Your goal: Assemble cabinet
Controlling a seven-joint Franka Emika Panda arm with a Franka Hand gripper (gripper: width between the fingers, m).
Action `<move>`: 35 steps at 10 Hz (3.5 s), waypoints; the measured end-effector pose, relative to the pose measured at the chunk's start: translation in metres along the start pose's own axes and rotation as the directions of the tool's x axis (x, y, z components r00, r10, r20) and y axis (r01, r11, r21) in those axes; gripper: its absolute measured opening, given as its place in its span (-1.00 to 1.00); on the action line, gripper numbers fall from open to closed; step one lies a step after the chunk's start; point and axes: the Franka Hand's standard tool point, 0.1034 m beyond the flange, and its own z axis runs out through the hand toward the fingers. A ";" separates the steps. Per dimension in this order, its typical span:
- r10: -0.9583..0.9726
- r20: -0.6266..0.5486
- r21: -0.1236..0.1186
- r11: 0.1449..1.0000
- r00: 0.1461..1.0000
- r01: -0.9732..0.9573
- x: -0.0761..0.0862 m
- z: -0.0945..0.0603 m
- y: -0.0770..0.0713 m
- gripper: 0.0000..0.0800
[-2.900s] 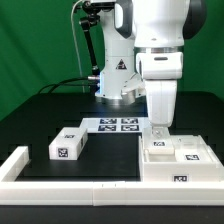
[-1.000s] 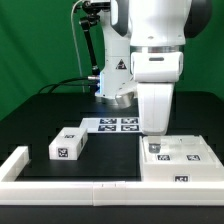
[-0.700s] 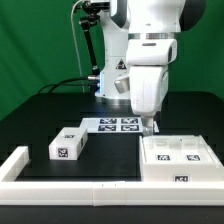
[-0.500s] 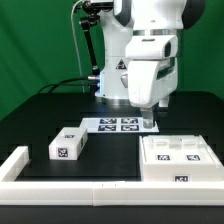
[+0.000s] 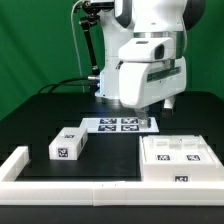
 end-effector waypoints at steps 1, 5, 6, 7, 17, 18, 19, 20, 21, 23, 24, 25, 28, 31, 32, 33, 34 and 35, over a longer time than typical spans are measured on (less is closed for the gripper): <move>0.164 -0.008 0.006 0.986 0.986 -0.164 -0.004 0.004 -0.006 0.99; 0.535 -0.005 0.044 0.844 0.845 -0.534 0.009 0.006 -0.024 0.99; 0.597 -0.002 0.052 0.801 0.802 -0.596 0.010 0.006 -0.025 0.99; 0.654 0.005 0.056 0.755 0.757 -0.653 0.011 0.006 -0.028 0.99; 0.784 0.036 0.073 0.617 0.620 -0.784 0.005 0.061 -0.050 0.99; 0.779 0.037 0.074 0.622 0.626 -0.779 0.006 0.061 -0.051 0.99; 0.776 0.037 0.074 0.626 0.630 -0.776 0.005 0.061 -0.052 0.99; 0.772 0.037 0.074 0.631 0.635 -0.772 0.005 0.061 -0.051 0.99; 0.767 0.038 0.072 0.637 0.641 -0.767 0.001 0.063 -0.048 0.99; 0.771 0.044 0.064 0.633 0.636 -0.772 -0.007 0.070 -0.041 0.99; 0.770 0.045 0.064 0.633 0.636 -0.771 -0.007 0.071 -0.040 0.99; 0.770 0.046 0.065 0.634 0.637 -0.771 -0.006 0.072 -0.041 0.99; 0.765 0.033 0.072 0.640 0.643 -0.765 0.004 0.073 -0.044 0.69; 0.763 0.003 0.075 0.645 0.647 -0.761 0.011 0.074 -0.039 -0.14; 0.762 0.004 0.071 0.646 0.648 -0.760 0.008 0.074 -0.036 -0.49; 0.754 0.003 0.071 0.655 0.657 -0.752 0.008 0.074 -0.036 -0.78; 0.746 0.003 0.071 0.664 0.666 -0.744 0.007 0.075 -0.037 -0.78; 0.738 0.004 0.070 0.673 0.675 -0.737 0.006 0.075 -0.037 -0.95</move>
Offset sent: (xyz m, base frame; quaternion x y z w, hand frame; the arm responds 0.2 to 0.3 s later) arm 0.0000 0.0000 0.0000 0.0000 0.0000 0.1296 0.9916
